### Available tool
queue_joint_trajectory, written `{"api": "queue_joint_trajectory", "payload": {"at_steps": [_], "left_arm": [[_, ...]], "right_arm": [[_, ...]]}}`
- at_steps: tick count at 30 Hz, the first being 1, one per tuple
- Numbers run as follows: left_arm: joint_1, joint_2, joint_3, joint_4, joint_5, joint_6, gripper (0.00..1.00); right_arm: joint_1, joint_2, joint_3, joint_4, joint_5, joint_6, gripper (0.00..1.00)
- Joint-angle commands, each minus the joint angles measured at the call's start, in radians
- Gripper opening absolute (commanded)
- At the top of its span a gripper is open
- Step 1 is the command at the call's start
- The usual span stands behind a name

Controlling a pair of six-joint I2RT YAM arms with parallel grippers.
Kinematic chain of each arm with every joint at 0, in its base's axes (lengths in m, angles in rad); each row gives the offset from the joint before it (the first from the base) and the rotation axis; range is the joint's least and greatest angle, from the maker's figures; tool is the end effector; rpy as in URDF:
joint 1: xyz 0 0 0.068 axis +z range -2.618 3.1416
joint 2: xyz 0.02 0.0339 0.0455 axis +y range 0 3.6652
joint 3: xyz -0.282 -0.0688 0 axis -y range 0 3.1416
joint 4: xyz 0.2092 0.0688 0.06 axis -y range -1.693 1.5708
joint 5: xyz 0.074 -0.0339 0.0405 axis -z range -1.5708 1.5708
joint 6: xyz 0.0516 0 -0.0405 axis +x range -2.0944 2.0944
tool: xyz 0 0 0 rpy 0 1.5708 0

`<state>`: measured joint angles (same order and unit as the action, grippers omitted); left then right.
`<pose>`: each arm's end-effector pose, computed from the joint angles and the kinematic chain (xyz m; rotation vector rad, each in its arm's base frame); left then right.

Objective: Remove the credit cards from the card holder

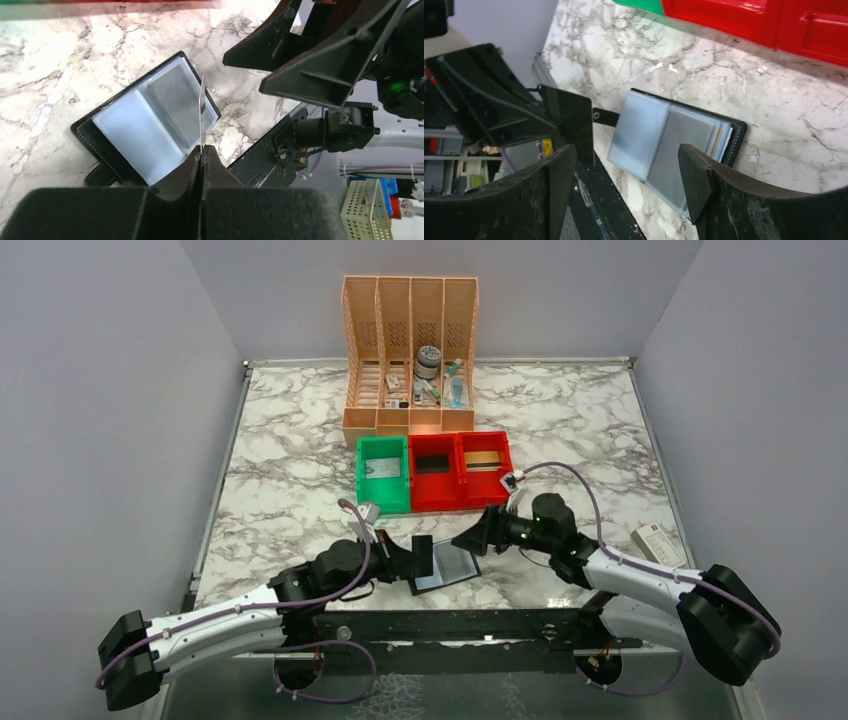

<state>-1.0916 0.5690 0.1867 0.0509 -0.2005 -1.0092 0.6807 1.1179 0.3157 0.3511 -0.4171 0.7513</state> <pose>0.0629 -0.0988 0.2025 -0.0638 2.0944 -1.1892 0.1378 0.1385 0.2056 -0.2165 2.2353 1.2713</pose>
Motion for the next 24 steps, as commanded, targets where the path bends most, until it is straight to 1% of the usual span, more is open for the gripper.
{"api": "queue_joint_trajectory", "payload": {"at_steps": [1,5,8,9,11,12,16,17,20,22,24], "left_arm": [[0.050,0.057,0.045,0.134,0.110,0.098,0.00],[0.137,0.124,0.006,0.323,0.280,0.063,0.00],[0.172,0.172,-0.006,0.402,0.355,0.047,0.00],[0.176,0.180,-0.007,0.420,0.373,0.046,0.00],[0.177,0.182,-0.015,0.471,0.403,0.046,0.00],[0.178,0.180,-0.017,0.499,0.417,0.045,0.00],[0.178,0.176,-0.022,0.534,0.443,0.030,0.00],[0.177,0.174,-0.027,0.547,0.445,0.018,0.00],[0.178,0.158,-0.056,0.600,0.441,-0.013,0.00],[0.178,0.147,-0.071,0.612,0.431,-0.024,0.00],[0.177,0.143,-0.082,0.617,0.424,-0.030,0.00]], "right_arm": [[0.000,-0.078,-0.092,0.279,-0.062,0.051,0.76],[-0.001,-0.117,-0.123,0.345,-0.099,0.068,0.77],[0.000,-0.122,-0.085,0.285,-0.163,0.079,0.76],[0.000,-0.117,-0.072,0.263,-0.177,0.089,0.75],[0.000,-0.102,-0.068,0.281,-0.209,0.113,0.69],[0.000,-0.093,-0.073,0.305,-0.219,0.128,0.68],[0.000,-0.031,-0.066,0.370,-0.274,0.147,0.67],[0.000,-0.009,-0.059,0.386,-0.295,0.152,0.65],[0.000,0.056,-0.045,0.469,-0.358,0.197,0.58],[0.000,0.085,-0.051,0.555,-0.378,0.243,0.56],[0.000,0.101,-0.042,0.568,-0.371,0.261,0.54]]}}
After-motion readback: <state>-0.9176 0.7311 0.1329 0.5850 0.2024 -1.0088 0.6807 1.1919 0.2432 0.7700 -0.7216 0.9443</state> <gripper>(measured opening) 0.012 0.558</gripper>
